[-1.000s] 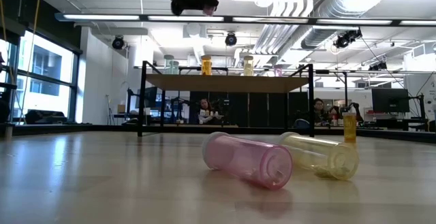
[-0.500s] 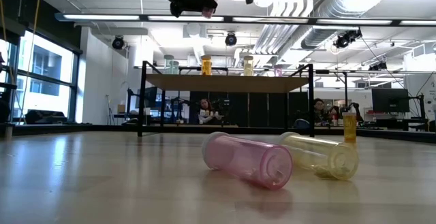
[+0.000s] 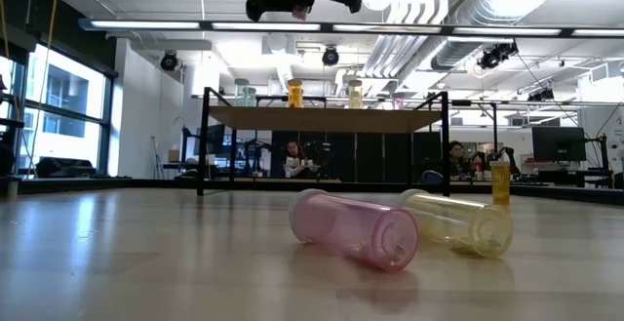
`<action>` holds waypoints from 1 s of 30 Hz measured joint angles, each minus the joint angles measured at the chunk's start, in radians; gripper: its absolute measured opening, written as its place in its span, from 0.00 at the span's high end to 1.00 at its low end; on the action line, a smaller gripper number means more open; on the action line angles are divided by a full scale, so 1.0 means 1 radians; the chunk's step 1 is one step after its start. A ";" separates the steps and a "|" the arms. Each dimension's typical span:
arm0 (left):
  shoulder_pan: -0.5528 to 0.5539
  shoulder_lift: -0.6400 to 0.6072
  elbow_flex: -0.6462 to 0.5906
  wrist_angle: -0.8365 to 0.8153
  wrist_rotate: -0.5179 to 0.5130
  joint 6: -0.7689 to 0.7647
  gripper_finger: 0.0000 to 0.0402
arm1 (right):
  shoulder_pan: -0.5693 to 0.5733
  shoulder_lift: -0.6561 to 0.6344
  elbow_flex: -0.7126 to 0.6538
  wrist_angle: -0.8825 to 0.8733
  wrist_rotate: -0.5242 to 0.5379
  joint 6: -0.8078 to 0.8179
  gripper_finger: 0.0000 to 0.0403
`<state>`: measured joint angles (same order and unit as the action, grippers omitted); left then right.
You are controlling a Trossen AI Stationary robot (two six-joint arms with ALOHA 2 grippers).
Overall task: Pick and place medicine bottles onto shelf by color
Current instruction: Put the top violet pill bottle on the shelf aligned with the other violet pill bottle
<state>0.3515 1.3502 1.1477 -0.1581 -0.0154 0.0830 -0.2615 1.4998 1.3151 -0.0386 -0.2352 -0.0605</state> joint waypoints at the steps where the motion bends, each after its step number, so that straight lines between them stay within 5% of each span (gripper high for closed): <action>1: 0.000 0.000 0.000 0.000 0.000 0.000 0.79 | 0.000 0.000 0.000 0.001 0.000 0.000 0.47; 14: 0.000 0.000 0.000 0.005 0.002 0.018 0.79 | 0.000 0.000 0.000 -0.008 0.003 0.000 0.74; 22: 0.000 0.000 0.000 0.004 0.000 0.018 0.76 | 0.000 -0.001 0.000 -0.017 0.003 0.000 0.75; 30: -0.001 0.000 0.000 0.007 0.001 0.043 0.61 | 0.000 -0.002 0.000 -0.033 0.022 0.000 0.75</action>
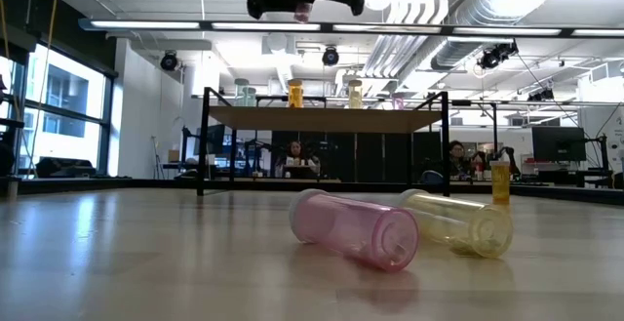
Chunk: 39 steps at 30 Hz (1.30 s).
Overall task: Pick and place medicine bottles onto shelf by color
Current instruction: Put the top violet pill bottle on the shelf aligned with the other violet pill bottle
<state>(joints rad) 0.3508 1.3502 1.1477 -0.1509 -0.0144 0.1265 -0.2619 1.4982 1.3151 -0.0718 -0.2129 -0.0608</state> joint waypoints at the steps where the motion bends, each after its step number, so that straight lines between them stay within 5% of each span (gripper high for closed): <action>1: 0.000 0.000 0.000 -0.001 -0.003 0.000 0.58 | 0.000 0.000 0.000 -0.001 0.009 0.000 0.75; 9: 0.003 -0.029 0.000 -0.013 -0.112 -0.052 0.45 | -0.018 -0.067 0.000 -0.076 0.149 -0.008 0.74; 22: 0.003 -0.076 0.001 -0.010 -0.131 -0.029 0.45 | -0.072 -0.307 -0.013 -0.245 0.388 -0.052 0.74; 31: 0.003 -0.076 0.001 -0.010 -0.129 -0.026 0.45 | -0.078 -0.383 -0.289 -0.212 0.523 0.058 0.74; 39: 0.003 -0.075 0.001 -0.010 -0.128 -0.026 0.46 | -0.114 -0.393 -0.439 -0.139 0.533 0.144 0.74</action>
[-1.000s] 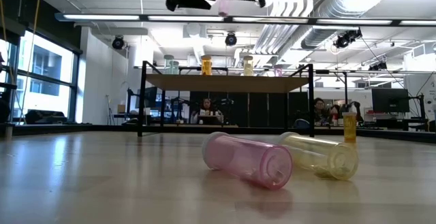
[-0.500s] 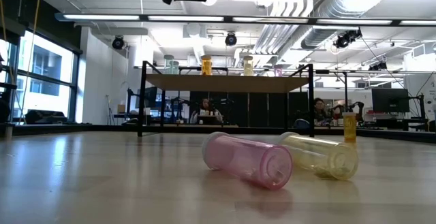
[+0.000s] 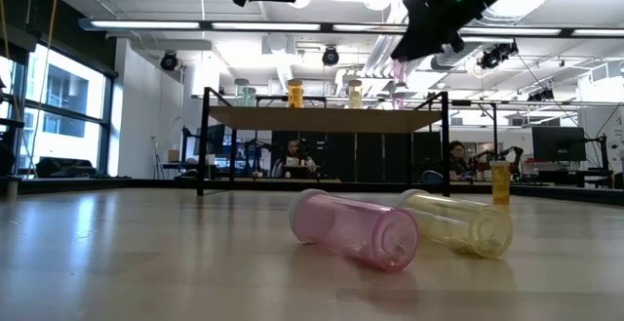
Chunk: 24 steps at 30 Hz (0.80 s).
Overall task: Pick and place medicine bottles onto shelf by color
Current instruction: Put the top violet pill bottle on the shelf aligned with the other violet pill bottle
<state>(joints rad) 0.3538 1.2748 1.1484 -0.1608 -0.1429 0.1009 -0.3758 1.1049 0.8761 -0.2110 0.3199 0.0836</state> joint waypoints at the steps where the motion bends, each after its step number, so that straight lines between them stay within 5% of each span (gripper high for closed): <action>1: 0.000 0.000 0.000 0.000 0.000 0.000 0.46 | -0.005 0.000 -0.008 0.006 0.003 0.005 0.74; 24: 0.000 0.001 0.000 0.000 0.000 0.000 0.46 | -0.066 0.021 -0.148 0.162 0.013 0.006 0.74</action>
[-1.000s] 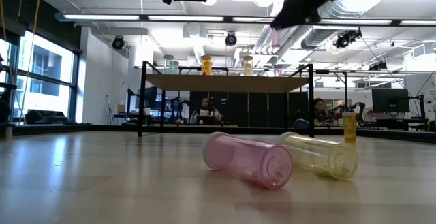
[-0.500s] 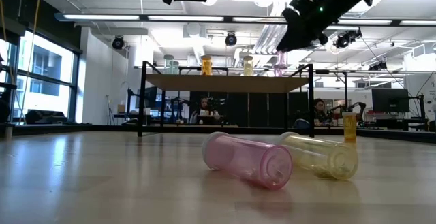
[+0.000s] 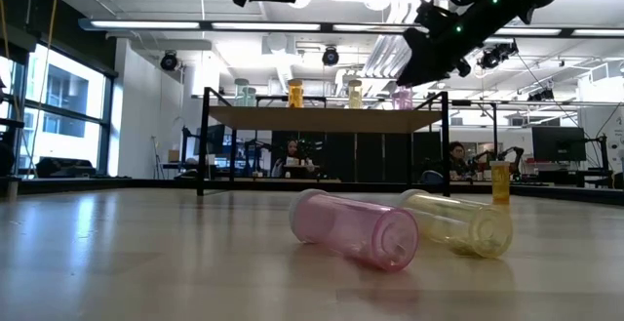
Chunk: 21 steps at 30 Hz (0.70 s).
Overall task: Pick and place medicine bottles onto shelf by color
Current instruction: Put the top violet pill bottle on the shelf aligned with the other violet pill bottle
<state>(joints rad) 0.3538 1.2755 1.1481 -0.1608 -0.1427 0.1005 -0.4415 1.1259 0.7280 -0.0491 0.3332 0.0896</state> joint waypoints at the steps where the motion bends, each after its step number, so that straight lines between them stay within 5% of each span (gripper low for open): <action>1: 0.000 0.000 0.000 0.000 0.000 0.000 0.46 | 0.000 0.006 0.000 0.004 -0.001 0.000 0.74; 21: 0.000 0.000 0.000 -0.001 0.000 0.008 0.46 | -0.004 0.029 0.004 0.007 -0.008 0.063 0.74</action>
<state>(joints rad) 0.3534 1.2755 1.1481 -0.1616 -0.1425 0.1085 -0.4454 1.1545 0.7320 -0.0423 0.3253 0.1527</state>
